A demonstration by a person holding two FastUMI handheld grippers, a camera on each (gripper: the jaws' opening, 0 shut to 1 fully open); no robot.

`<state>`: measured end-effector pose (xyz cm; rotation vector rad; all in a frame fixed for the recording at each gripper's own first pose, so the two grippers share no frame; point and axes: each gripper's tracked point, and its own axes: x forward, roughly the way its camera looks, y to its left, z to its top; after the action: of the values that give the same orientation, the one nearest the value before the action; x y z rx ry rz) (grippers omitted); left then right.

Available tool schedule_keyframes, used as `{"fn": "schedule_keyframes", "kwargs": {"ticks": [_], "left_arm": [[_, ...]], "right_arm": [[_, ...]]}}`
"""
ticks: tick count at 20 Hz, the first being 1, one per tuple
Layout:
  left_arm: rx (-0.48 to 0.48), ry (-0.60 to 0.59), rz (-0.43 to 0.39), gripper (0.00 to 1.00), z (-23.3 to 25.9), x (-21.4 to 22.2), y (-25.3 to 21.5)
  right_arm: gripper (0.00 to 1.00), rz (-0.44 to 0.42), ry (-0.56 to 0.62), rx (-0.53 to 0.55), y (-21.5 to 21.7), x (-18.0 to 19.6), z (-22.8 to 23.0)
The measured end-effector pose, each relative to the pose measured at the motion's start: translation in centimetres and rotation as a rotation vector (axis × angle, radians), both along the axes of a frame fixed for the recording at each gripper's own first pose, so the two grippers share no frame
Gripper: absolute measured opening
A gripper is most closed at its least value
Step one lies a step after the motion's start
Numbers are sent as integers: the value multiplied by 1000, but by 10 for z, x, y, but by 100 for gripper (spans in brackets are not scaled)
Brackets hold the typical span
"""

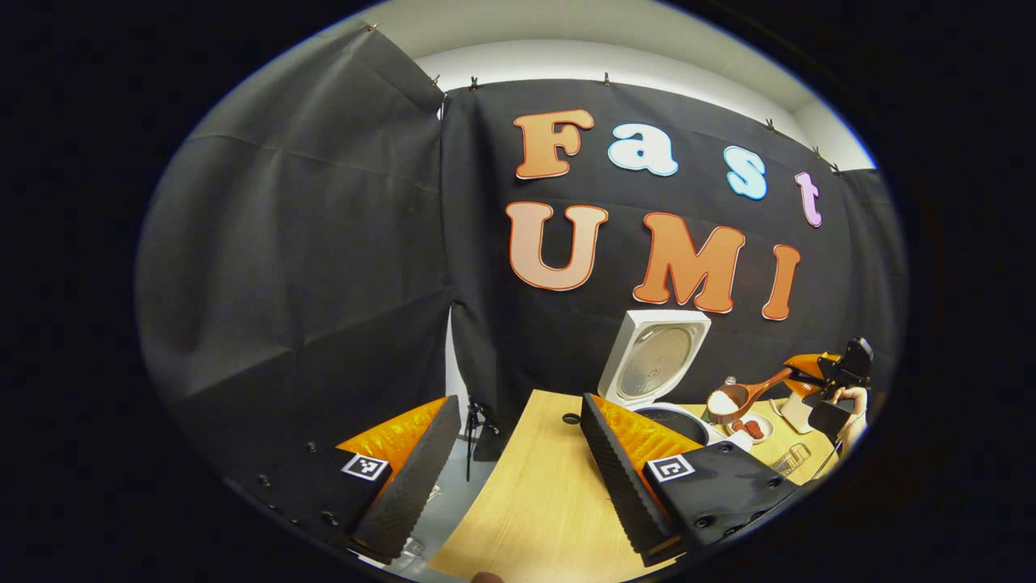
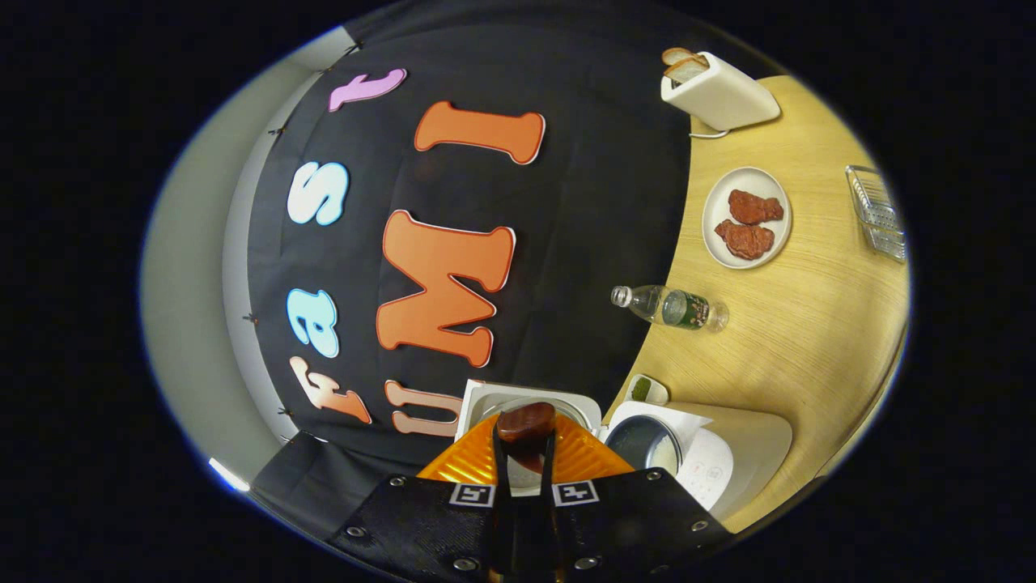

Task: Close the left gripper, press the button to open the rice cooker; take a wooden spoon from the chopstick holder with the right hand, scoop a spoonful of rice and pour it into the rice cooker, then put the wooden spoon back into the chopstick holder.

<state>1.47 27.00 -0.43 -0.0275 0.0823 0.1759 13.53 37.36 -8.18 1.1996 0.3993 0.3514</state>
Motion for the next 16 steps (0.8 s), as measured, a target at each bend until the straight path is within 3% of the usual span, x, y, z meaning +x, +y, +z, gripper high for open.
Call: {"fn": "schedule_keyframes", "kwargs": {"ticks": [9,16], "left_arm": [[-1,16,47,100,-7,3,22],[-8,16,66,100,-10,4,32]], "right_arm": [[11,17,-157,-259,29,15,20],[11,31,-216,-345,43,18,28]]}}
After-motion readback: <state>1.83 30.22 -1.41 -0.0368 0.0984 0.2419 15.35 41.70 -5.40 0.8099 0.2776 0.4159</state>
